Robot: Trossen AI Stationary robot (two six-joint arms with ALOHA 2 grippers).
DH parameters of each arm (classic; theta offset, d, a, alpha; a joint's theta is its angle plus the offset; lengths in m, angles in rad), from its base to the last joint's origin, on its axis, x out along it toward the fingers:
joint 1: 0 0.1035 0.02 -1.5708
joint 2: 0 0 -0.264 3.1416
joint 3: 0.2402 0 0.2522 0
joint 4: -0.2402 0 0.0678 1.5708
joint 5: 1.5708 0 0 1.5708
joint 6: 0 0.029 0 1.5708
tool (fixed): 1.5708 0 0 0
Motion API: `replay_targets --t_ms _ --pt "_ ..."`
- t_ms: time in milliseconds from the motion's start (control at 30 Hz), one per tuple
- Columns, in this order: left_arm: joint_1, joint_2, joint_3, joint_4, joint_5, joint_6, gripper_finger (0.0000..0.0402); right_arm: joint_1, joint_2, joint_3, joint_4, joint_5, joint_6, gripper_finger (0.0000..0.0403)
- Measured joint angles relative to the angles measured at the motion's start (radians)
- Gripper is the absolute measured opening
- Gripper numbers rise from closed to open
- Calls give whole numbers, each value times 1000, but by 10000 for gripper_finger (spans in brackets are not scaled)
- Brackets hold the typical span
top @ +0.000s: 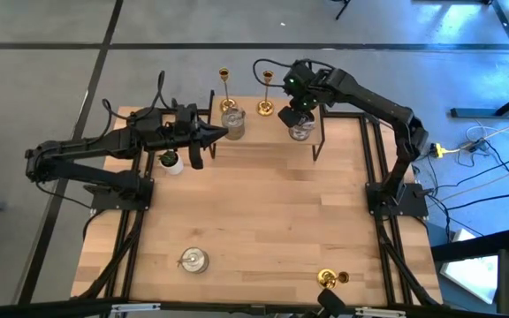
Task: Pick & Place candle stick holders
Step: Put the top silver scented candle on the shelf aligned with the other silver scented candle, then put the gold candle holder on the shelf aligned with the other gold candle holders
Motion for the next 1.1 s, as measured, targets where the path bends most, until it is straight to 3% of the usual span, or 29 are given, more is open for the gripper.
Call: replay_targets --t_ms 200,533,700,900,1100 --pt "0 0 0 0 0 0 2 1 -4 0 12 7 -2 0" --pt "0 -1 0 -3 -2 0 2 33 -104 0 184 33 27 0" --pt "0 -1 0 -38 -8 0 2 56 -153 0 199 -18 71 0" --pt "13 -3 0 -128 -142 -4 2 156 -177 0 192 -24 124 0" --pt "55 -3 0 -205 -136 -26 2 265 -178 0 195 15 184 0"
